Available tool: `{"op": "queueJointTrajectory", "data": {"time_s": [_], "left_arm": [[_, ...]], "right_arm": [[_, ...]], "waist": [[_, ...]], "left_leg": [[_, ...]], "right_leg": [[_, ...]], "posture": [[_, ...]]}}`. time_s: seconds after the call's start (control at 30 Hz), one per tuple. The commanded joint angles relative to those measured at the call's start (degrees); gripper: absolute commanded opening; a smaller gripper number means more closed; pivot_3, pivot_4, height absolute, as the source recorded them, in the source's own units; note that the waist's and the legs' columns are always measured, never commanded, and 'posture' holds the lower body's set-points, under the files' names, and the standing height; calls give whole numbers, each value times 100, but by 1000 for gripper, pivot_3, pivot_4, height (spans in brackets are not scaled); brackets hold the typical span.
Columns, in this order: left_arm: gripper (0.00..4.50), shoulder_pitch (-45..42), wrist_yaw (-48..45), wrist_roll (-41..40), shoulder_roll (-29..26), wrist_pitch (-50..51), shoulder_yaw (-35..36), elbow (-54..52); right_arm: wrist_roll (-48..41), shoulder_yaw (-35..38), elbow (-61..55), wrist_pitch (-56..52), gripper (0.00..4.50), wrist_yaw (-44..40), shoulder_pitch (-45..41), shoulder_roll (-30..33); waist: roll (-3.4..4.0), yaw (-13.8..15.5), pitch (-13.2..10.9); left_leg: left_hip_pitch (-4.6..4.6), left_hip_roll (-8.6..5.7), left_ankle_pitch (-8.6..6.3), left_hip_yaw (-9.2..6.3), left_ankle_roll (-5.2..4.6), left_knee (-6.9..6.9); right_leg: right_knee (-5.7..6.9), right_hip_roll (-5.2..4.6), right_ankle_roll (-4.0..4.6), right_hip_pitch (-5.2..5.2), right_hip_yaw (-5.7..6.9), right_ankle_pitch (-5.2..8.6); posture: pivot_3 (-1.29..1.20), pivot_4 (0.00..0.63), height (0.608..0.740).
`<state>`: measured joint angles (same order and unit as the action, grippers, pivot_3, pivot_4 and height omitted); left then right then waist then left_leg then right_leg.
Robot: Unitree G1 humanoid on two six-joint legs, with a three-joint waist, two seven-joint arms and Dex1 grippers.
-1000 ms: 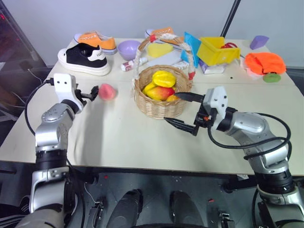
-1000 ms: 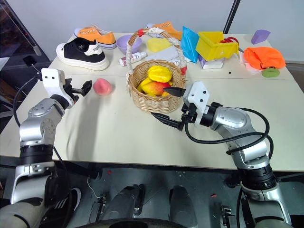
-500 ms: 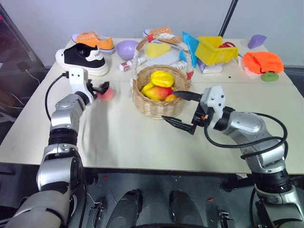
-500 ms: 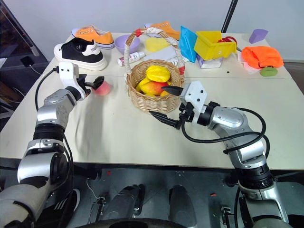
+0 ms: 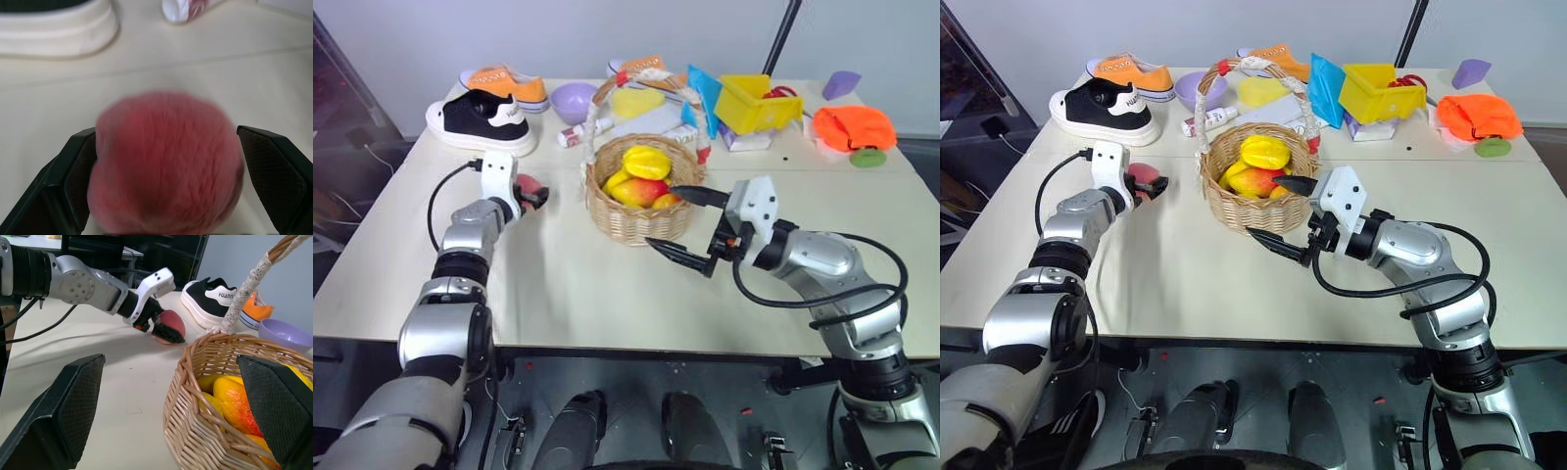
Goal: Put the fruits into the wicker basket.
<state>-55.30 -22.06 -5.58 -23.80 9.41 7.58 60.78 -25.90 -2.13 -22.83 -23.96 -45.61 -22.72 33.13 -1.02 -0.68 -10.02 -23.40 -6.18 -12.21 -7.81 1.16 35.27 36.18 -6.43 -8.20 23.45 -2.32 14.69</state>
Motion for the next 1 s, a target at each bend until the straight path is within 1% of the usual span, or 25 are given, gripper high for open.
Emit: {"op": "queueJointTrajectory", "data": {"time_s": [0.03, 0.07, 0.1, 0.13, 0.17, 0.2, 0.33, 0.43, 0.5, 0.53, 0.6, 0.63, 0.67, 0.73, 0.8, 0.87, 0.93, 1.0], "left_arm": [[4465, -101, 25, 47, -45, -98, 17, -45], [3932, -101, 6, 30, -29, -104, 28, -40], [3582, -102, 33, 22, -17, -143, 42, -41], [3120, -112, 90, 8, -8, -203, 73, -38], [2810, -125, 109, 8, -11, -231, 82, -29], [2694, -132, 121, 11, -16, -313, 89, -37], [2691, -101, 155, -31, -51, -529, 140, -175], [2691, 124, -138, -279, -63, -464, 268, -758], [2691, 467, -581, -621, -120, -147, 382, -1603], [2691, 785, -899, -751, -228, -43, 351, -2279], [2691, 1328, -1298, -1136, -397, 540, 373, -3537], [2691, 1590, -1560, -1471, -471, 870, 386, -4262], [2691, 1759, -1666, -1805, -502, 1284, 435, -4837], [2691, 1968, -1869, -2196, -527, 1730, 324, -5728], [2691, 1935, -1826, -2452, -395, 2118, 183, -6224], [2691, 1744, -1644, -2495, -69, 2294, -53, -6420], [2691, 1520, -1418, -2312, 300, 2375, -370, -6309], [2691, 1338, -1142, -2179, 718, 2321, -504, -5993]], "right_arm": [[-44, 122, -234, -7, 4500, 39, -50, 43], [-52, 131, -226, -13, 4500, 50, -70, 35], [-52, 135, -219, -14, 4500, 52, -83, 32], [-50, 134, -214, -15, 4500, 50, -90, 33], [-46, 135, -201, -10, 4500, 45, -96, 36], [-40, 133, -186, -4, 4500, 37, -100, 39], [-16, 123, -130, 38, 4500, 3, -102, 43], [-14, 142, -129, 56, 4500, -5, -83, 47], [-40, 195, -147, 45, 4500, -10, -39, 70], [-57, 265, -150, 50, 4500, -7, 2, 97], [-128, 429, -140, 36, 4500, 28, 81, 114], [-149, 527, -112, 48, 4500, 56, 124, 123], [-173, 638, -70, 46, 4500, 104, 164, 116], [-132, 811, 87, 127, 4500, 133, 207, 134], [-56, 939, 311, 229, 4500, 207, 163, 101], [136, 902, 508, 390, 4500, 217, 85, 141], [215, 835, 608, 480, 4500, 232, -3, 111], [236, 768, 608, 506, 4500, 248, -44, 55]], "waist": [[0, 3, 0], [0, 2, 0], [0, 1, 0], [0, 1, 0], [0, 1, 0], [0, 0, 0], [0, -10, 0], [0, -7, 0], [0, -13, 0], [1, -28, 0], [1, -53, 0], [1, -45, 0], [1, -34, 0], [1, 3, 0], [0, 45, 1], [0, 93, 2], [1, 125, 2], [1, 126, 2]], "left_leg": [[0, 0, 0, 0, 0, 0], [0, 0, 0, -1, 0, 0], [0, 0, 0, 0, 0, 0], [0, 0, 0, 0, 0, 0], [0, 0, 0, 0, 0, 0], [0, 0, 0, 0, 0, 0], [0, 1, 0, 0, 0, -1], [0, 1, 0, 0, 0, -1], [0, 1, 0, 0, 0, -1], [0, 2, 0, 0, 0, -1], [0, 4, 0, 2, 0, -4], [0, 5, 0, 3, 0, -7], [0, 5, 0, 3, 0, -7], [-1, 6, 0, 2, 1, -4], [0, 3, 0, -1, 1, 4], [4, -2, 0, 0, 1, 9], [6, -2, 0, 1, 0, 10], [6, -1, 0, 3, 0, 9]], "right_leg": [[0, 0, 0, 0, 0, 0], [0, 0, 0, 1, 0, 0], [0, 0, 0, 0, 0, 0], [0, 0, 0, 0, 0, 0], [0, 0, 0, 0, 0, 0], [0, 0, 0, 1, 0, 0], [2, 0, 0, 2, 0, 0], [1, 0, 0, 2, 0, 0], [2, 0, 0, 2, -2, 0], [2, 0, 0, 2, -2, 0], [2, 1, 0, 6, -6, 0], [3, 2, 0, 9, -10, 0], [4, 2, 0, 9, -11, 0], [4, 2, 1, 9, -11, 0], [2, 0, 2, -2, -8, -1], [-3, -2, 1, -13, -7, -1], [-4, -3, 1, -15, -7, -1], [-3, -1, 0, -12, -7, -2]], "posture": [[0, 150, 740], [0, 150, 740], [0, 150, 740], [0, 150, 740], [0, 150, 740], [0, 150, 740], [0, 150, 740], [0, 150, 740], [0, 150, 740], [0, 150, 740], [0, 150, 740], [0, 150, 740], [0, 150, 740], [0, 150, 740], [0, 150, 740], [0, 150, 740], [0, 150, 740], [0, 150, 740]]}}
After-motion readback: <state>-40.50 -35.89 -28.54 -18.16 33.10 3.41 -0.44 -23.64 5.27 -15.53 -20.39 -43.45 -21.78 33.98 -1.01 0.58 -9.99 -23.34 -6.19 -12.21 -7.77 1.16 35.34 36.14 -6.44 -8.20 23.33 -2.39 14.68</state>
